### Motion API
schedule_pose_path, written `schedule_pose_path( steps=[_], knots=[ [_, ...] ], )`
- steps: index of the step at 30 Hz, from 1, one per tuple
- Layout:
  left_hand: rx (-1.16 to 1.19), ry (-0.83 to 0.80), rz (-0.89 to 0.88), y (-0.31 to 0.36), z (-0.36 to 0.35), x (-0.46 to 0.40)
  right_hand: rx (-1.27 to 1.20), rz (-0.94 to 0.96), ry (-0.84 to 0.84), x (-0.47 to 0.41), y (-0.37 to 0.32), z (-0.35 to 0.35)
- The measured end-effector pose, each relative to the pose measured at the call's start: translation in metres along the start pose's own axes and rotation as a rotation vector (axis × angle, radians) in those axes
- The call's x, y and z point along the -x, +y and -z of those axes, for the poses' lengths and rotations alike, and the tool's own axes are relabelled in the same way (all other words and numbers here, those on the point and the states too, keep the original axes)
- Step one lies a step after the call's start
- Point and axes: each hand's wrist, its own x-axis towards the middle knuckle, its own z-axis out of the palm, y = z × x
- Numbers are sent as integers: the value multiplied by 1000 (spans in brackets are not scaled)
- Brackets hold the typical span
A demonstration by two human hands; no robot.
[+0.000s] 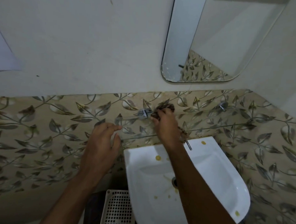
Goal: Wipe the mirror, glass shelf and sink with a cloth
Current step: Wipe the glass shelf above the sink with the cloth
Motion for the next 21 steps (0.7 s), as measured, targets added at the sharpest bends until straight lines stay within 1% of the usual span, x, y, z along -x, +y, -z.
schedule_pose_path(
  steps=[4,5,8,9,10,11,14,15,17,20,21],
  knots=[
    [15,45,14,3,0,0,-133,124,19,25,-32,-20],
    [18,63,26,4,1,0,-185,194,-2,32,-42,-23],
    [15,83,52,7,3,-1,-311,519,-141,52,-70,-32],
    [7,79,46,7,5,-1,-322,560,-173,51,-74,-32],
    [2,78,33,6,7,-1,-323,550,-182,44,-72,-32],
    [-1,83,21,4,10,1,-308,501,-161,36,-69,-33],
    [3,92,25,-5,23,8,-164,286,-16,17,-57,-40],
    [0,87,39,-9,26,11,-127,274,-2,18,-60,-44],
    [-6,88,76,-19,28,14,-139,385,-19,30,-79,-54],
    [21,126,127,-24,31,21,-291,604,-163,62,-108,-66],
    [41,141,131,-25,32,25,-326,625,-192,75,-112,-68]
  ],
)
